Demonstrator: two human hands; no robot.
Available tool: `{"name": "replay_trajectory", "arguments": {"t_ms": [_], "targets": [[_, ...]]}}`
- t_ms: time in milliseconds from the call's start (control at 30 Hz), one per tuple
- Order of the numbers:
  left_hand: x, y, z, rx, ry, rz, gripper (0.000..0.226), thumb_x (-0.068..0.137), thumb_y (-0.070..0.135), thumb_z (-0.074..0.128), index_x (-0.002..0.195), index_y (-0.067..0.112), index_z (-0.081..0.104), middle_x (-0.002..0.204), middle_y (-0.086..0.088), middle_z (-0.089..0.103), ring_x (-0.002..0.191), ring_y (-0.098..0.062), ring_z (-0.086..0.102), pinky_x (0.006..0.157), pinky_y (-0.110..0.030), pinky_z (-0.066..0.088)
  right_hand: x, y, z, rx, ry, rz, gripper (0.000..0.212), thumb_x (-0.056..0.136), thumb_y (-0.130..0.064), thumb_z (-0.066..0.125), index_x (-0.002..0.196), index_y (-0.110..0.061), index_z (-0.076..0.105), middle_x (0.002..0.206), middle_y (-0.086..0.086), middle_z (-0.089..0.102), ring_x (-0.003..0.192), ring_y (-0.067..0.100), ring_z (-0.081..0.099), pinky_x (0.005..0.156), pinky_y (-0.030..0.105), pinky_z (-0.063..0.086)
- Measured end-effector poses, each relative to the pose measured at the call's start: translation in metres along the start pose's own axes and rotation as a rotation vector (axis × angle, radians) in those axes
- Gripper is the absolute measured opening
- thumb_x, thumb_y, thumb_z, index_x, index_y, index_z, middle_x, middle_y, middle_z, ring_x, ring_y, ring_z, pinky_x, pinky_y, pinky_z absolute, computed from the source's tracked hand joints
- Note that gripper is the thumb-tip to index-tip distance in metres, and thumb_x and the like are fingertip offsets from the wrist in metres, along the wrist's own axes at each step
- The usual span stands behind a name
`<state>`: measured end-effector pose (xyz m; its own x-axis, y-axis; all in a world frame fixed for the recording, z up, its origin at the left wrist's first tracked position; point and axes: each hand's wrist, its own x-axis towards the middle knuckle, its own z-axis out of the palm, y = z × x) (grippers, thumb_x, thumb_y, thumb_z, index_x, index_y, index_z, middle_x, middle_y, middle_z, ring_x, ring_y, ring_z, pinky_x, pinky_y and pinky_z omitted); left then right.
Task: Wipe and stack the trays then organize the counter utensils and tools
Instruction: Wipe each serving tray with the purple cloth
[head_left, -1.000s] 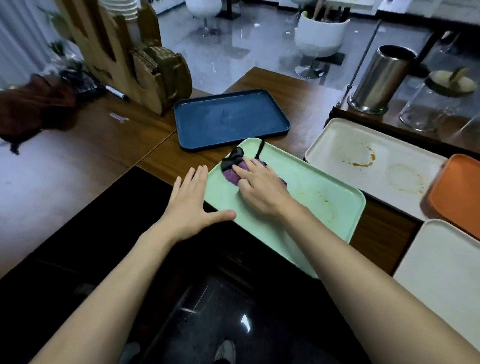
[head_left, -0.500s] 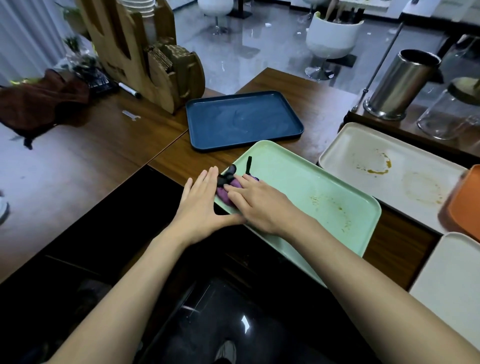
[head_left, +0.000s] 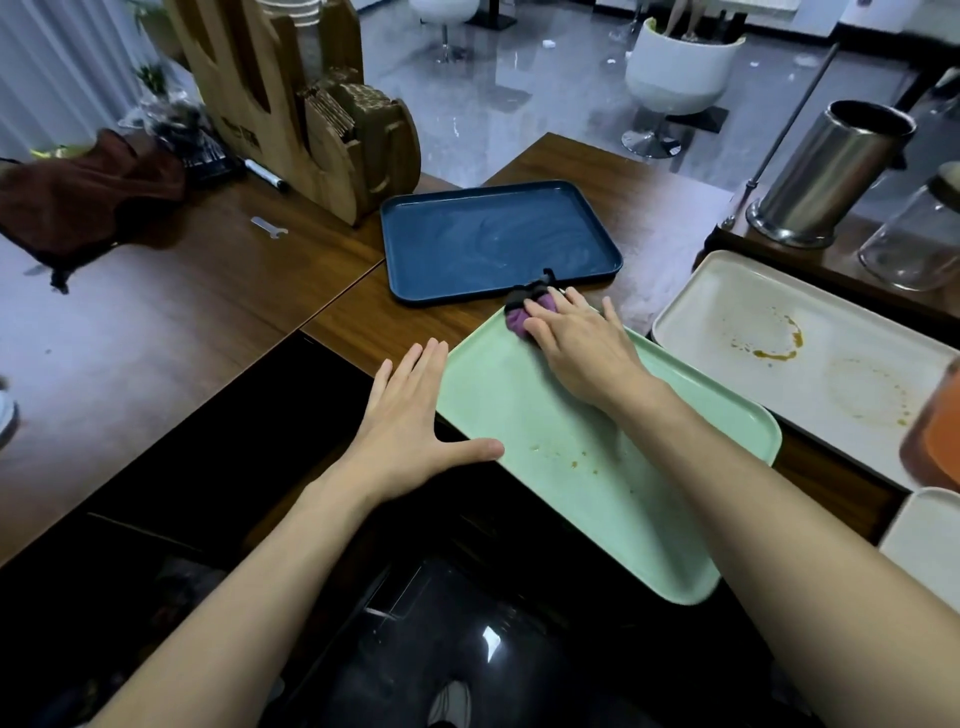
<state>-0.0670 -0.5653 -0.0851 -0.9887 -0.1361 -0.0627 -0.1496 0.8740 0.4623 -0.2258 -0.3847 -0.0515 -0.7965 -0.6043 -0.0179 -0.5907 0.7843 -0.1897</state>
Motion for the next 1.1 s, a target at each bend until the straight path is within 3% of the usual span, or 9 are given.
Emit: {"name": "replay_trajectory", "arguments": {"t_ms": [200,400,533,600,733,933,1100], "targets": [[0.002,0.000,0.001,0.014,-0.007,0.000,0.140,0.058,0.102,0.039,0.162,0.021,-0.006,0.171,0.003,-0.006,0.155,-0.010,-0.013,0.125,-0.041,-0.012,-0.003,-0.003,0.005,0.021,0.030,-0.030,0.046,0.106,-0.041,0.024,0.143,-0.025,0.047,0.156,0.007,0.038,0.146,0.027,0.027,0.119,0.051,0.019],[0.005,-0.002,0.002,0.039,-0.015,0.000,0.153,0.044,0.111,0.022,0.162,0.018,-0.008,0.171,0.001,-0.004,0.156,-0.013,-0.011,0.126,-0.042,-0.009,-0.043,-0.043,0.009,0.091,-0.037,-0.230,0.050,0.108,-0.035,0.024,0.152,-0.022,0.042,0.163,0.009,0.028,0.147,0.025,0.024,0.117,0.035,0.014],[0.006,-0.002,0.001,0.047,-0.027,-0.008,0.153,0.044,0.111,0.021,0.162,0.018,-0.006,0.171,0.002,-0.002,0.156,-0.012,-0.009,0.127,-0.042,-0.007,-0.059,-0.061,0.014,0.179,-0.114,-0.252,0.061,0.103,-0.039,0.009,0.155,-0.023,0.037,0.166,0.007,0.020,0.152,0.021,0.015,0.123,0.037,0.008],[0.006,-0.002,0.001,0.045,-0.017,-0.013,0.152,0.044,0.111,0.021,0.162,0.019,-0.005,0.172,0.002,-0.001,0.157,-0.012,-0.008,0.127,-0.043,-0.006,-0.065,-0.061,0.015,0.197,-0.103,-0.273,0.074,0.095,-0.044,-0.001,0.154,-0.024,0.040,0.164,0.004,0.028,0.149,0.019,0.021,0.122,0.040,0.014],[0.006,0.000,0.001,0.025,-0.002,-0.019,0.149,0.048,0.109,0.025,0.163,0.018,-0.003,0.172,0.001,0.001,0.157,-0.014,-0.006,0.127,-0.045,-0.005,-0.077,-0.059,0.018,0.218,-0.112,-0.295,0.075,0.096,-0.048,-0.004,0.151,-0.029,0.044,0.155,0.002,0.040,0.143,0.018,0.028,0.120,0.043,0.019],[0.007,-0.003,0.002,0.016,0.024,-0.006,0.132,0.061,0.094,0.039,0.163,0.017,0.004,0.171,-0.001,0.006,0.157,-0.016,-0.003,0.126,-0.044,-0.006,-0.086,-0.056,0.019,0.227,-0.135,-0.260,0.061,0.104,-0.052,0.006,0.154,-0.035,0.037,0.166,-0.002,0.022,0.154,0.016,0.009,0.125,0.043,0.004],[0.006,-0.003,-0.001,0.015,0.004,0.005,0.145,0.050,0.109,0.027,0.163,0.020,0.006,0.171,0.001,0.003,0.157,-0.015,-0.006,0.126,-0.044,-0.006,-0.083,-0.052,0.014,0.130,-0.140,-0.233,0.053,0.107,-0.049,0.014,0.157,-0.036,0.027,0.168,-0.005,0.015,0.155,0.015,0.004,0.125,0.045,-0.003]]}}
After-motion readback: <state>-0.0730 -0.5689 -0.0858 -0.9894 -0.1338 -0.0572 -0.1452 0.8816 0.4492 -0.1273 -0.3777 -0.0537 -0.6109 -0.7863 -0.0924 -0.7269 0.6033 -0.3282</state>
